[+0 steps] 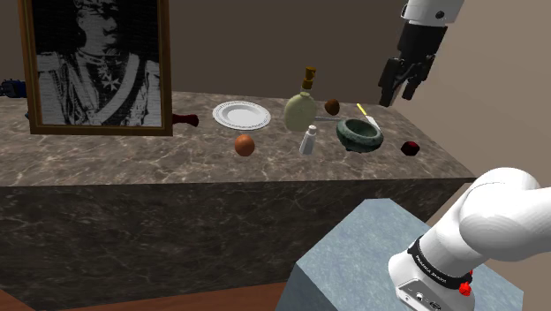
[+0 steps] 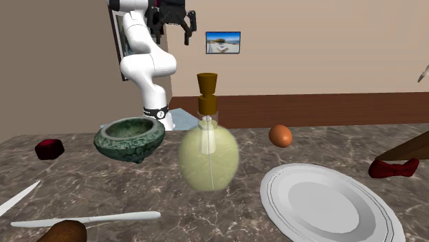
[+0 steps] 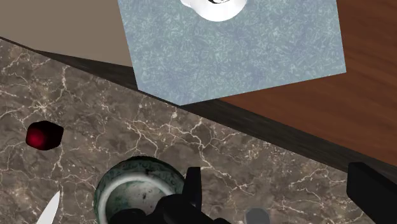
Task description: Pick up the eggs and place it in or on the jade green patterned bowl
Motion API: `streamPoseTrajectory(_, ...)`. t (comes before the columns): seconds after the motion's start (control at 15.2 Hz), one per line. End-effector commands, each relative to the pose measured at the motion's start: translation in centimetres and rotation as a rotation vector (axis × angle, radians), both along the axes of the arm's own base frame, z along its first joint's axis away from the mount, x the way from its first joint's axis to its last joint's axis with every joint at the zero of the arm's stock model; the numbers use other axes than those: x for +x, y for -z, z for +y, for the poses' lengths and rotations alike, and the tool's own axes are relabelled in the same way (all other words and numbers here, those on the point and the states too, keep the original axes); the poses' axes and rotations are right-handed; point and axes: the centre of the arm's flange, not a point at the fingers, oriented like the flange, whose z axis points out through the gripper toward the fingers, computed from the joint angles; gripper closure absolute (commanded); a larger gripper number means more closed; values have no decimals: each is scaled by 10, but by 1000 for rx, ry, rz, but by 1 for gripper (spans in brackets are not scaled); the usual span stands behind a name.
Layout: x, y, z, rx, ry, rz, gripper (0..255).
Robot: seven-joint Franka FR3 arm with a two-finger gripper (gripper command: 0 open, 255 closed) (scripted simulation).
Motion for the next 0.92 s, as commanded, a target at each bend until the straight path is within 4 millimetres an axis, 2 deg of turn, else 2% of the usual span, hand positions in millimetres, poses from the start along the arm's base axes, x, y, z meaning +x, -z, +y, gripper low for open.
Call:
streamPoseTrajectory(0.0, 0, 0, 0, 0, 0, 0, 0)
streamPoseTrajectory(0.86, 115, 88, 96, -59, 9, -27, 0)
